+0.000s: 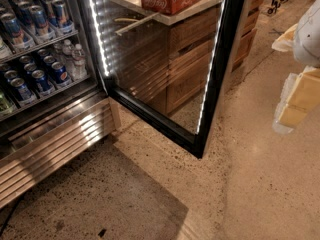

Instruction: Close right fridge door

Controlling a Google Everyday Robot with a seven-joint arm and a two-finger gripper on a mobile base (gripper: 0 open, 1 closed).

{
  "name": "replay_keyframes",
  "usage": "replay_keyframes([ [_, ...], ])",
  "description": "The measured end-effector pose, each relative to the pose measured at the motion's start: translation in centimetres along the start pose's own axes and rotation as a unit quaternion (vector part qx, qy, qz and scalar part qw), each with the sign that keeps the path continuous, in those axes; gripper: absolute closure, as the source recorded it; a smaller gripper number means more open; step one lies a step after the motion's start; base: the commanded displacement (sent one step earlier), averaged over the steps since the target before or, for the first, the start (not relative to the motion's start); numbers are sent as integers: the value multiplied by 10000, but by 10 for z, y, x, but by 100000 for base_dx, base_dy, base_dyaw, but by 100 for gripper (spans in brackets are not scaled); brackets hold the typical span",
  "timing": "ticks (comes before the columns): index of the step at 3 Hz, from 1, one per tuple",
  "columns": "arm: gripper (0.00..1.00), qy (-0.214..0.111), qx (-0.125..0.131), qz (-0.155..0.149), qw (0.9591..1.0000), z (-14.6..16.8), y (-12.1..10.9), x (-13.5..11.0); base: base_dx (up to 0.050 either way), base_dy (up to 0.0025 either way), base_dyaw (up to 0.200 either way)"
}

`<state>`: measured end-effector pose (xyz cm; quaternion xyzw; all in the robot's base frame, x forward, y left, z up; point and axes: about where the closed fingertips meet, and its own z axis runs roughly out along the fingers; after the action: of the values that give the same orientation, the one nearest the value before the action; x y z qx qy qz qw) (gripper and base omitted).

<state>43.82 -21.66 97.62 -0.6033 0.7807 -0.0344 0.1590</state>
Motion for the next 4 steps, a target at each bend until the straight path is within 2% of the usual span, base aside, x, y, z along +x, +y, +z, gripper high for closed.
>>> replay_keyframes([
  [1, 0, 0, 0, 0, 10000, 0, 0, 0, 3941, -240, -12202],
  [4, 0, 0, 0, 0, 10000, 0, 0, 0, 4998, 0, -8],
])
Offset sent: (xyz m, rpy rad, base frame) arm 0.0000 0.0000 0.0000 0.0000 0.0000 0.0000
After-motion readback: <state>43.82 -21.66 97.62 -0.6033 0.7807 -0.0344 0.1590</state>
